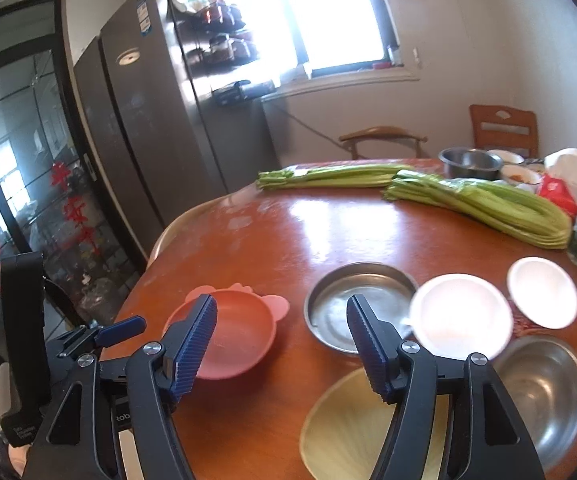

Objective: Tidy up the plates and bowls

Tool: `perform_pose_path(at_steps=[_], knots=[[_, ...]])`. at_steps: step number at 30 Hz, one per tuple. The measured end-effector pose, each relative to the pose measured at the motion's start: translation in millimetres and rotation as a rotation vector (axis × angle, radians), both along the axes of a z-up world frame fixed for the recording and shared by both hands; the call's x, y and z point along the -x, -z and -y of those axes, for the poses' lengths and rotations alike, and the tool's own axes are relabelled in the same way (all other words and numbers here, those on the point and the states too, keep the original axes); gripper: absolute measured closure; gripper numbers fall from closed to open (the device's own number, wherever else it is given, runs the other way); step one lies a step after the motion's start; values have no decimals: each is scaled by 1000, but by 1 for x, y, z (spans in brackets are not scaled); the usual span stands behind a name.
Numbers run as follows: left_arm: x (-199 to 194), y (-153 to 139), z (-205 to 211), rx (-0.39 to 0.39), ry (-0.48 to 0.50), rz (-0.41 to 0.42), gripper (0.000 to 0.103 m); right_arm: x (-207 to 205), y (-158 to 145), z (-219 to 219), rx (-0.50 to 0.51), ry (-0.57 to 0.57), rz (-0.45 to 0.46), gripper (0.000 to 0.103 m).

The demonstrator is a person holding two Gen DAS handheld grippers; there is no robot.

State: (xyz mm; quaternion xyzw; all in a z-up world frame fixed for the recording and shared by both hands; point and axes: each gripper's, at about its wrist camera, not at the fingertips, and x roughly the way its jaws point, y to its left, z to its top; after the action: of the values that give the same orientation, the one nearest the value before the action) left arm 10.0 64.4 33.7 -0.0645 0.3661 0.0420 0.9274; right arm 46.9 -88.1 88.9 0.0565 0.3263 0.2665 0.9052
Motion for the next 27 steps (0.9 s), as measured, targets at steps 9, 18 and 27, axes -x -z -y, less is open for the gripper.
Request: perform_pose_path(at_steps=[9, 18, 27], knots=[[1, 2, 34, 8, 90, -10, 21, 30, -4, 42, -18, 72, 13, 32], [-1, 11, 65, 3, 174, -44, 21, 49, 7, 75, 58, 175, 29, 31], [-2, 22, 80, -1, 210, -85, 21, 65, 43, 92, 71, 175, -70, 31]])
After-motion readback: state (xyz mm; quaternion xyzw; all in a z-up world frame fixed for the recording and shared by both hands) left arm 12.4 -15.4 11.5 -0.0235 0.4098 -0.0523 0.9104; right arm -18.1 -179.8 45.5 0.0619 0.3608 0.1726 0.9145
